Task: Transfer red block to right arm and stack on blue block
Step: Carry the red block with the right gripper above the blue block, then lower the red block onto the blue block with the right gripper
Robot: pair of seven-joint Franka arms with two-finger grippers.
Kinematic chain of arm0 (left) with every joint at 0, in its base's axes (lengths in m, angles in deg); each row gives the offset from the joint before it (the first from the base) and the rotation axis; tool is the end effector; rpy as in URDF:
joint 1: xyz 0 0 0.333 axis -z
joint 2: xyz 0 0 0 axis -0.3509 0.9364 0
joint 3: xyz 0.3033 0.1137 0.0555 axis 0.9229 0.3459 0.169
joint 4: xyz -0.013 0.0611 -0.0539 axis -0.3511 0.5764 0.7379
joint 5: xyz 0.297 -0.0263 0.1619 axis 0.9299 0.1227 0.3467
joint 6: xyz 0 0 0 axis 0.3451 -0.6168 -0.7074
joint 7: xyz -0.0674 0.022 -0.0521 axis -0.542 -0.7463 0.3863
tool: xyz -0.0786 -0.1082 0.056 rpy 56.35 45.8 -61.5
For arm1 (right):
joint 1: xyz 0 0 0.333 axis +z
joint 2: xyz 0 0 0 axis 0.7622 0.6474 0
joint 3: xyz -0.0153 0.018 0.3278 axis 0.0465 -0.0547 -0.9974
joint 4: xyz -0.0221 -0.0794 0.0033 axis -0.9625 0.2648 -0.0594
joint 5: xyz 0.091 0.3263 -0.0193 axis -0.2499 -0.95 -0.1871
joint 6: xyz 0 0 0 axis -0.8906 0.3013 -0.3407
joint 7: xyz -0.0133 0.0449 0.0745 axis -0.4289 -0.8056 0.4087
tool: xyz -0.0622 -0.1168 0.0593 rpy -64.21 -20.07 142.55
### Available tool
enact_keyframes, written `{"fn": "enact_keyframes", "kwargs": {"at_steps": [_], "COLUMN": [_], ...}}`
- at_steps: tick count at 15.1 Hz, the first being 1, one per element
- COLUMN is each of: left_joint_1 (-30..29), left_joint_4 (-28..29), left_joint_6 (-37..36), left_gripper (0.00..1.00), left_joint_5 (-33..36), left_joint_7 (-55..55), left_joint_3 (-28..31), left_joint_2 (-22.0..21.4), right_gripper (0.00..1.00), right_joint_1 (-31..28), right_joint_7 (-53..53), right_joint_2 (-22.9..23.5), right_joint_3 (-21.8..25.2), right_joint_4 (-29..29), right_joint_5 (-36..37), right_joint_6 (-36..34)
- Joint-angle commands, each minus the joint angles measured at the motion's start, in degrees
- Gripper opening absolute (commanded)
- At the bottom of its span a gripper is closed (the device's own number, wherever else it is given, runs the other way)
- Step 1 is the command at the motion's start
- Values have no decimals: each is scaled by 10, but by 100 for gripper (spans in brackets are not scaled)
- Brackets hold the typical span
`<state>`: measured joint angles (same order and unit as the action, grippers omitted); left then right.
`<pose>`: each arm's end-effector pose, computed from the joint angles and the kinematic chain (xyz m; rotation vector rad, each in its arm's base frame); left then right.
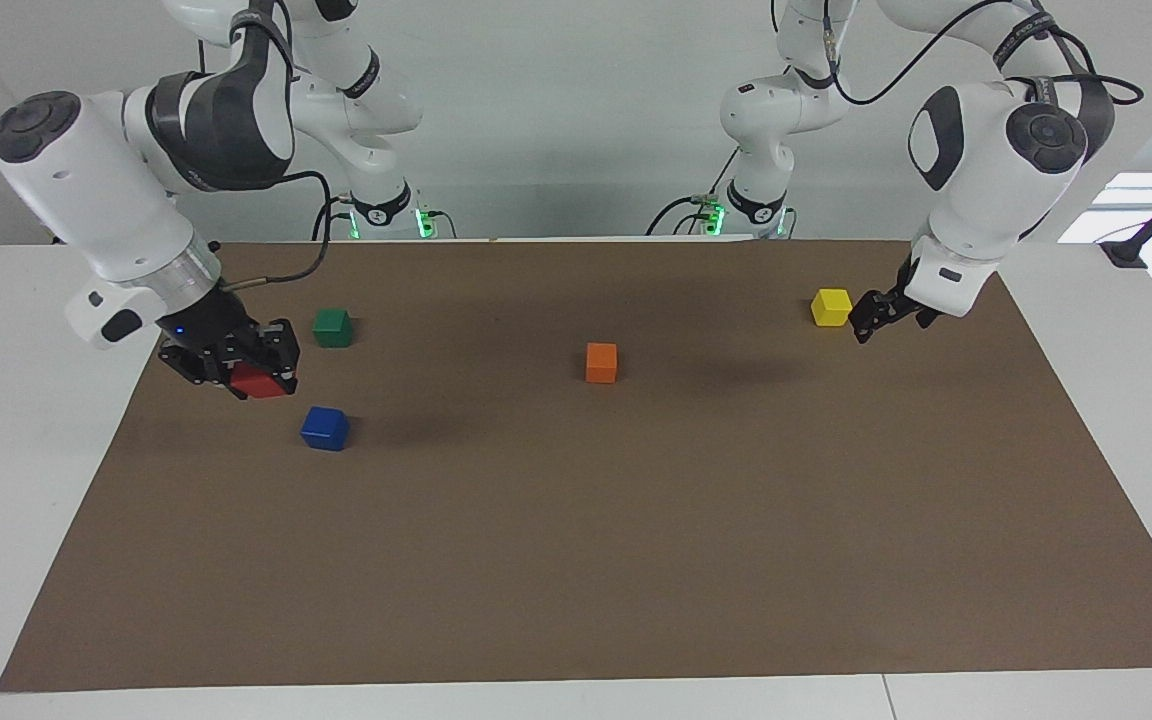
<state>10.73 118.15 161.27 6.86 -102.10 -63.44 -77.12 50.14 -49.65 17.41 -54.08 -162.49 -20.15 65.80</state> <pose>0.5105 -0.0344 0.4994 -3.0633 -0.1887 0.1463 0.5921 -0.0039 0.5264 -3.0921 -0.0500 -0.1153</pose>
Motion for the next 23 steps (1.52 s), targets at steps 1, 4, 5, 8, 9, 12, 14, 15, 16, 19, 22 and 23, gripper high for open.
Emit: {"fn": "enact_keyframes", "kwargs": {"at_steps": [1, 4, 5, 8, 9, 12, 14, 15, 16, 19, 22, 23], "left_joint_1": [11, 21, 23, 26, 26, 39, 86, 103, 114, 118, 119, 118], "left_joint_4": [18, 23, 23, 53, 73, 84, 57, 35, 9, -23, -24, -22], "left_joint_6": [-3, -13, -25, -39, -34, -23, -9, -21, -37, -46, -51, -50], "left_gripper": [100, 100, 100, 100, 100, 100, 100, 100, 100, 100, 100, 100], "left_joint_5": [12, 11, 11, 10, 8, -9, -9, -9, -11, -17, -17, -17], "left_joint_7": [11, 9, 7, 11, 11, 12, 28, 55, 74, 80, 82, 83], "left_joint_3": [2, 1, 1, 2, 2, 13, 61, 90, 107, 114, 114, 110], "left_joint_2": [-19, -25, -29, -60, -80, -97, -85, -76, -64, -52, -56, -58], "right_gripper": [0, 0, 0, 0, 0, 0, 0, 0, 0, 0, 0, 0], "right_joint_1": [17, 19, 18, 18, 18, 16, 16, 14, 13, 10, 5, 2], "right_joint_7": [43, 62, 63, 80, 85, 105, 134, 140, 147, 155, 161, 162], "right_joint_2": [-11, -33, -40, -57, -58, -71, -78, -78, -75, -74, -68, -63], "right_joint_3": [-5, -5, -5, -6, -6, -6, -6, -6, -6, -6, -6, -6], "right_joint_4": [-27, -110, -139, -207, -221, -279, -307, -315, -321, -333, -340, -341], "right_joint_5": [68, 90, 93, 93, 93, 92, 92, 92, 92, 92, 91, 91], "right_joint_6": [17, 107, 140, 220, 237, 294, 305, 308, 313, 318, 320, 326]}}
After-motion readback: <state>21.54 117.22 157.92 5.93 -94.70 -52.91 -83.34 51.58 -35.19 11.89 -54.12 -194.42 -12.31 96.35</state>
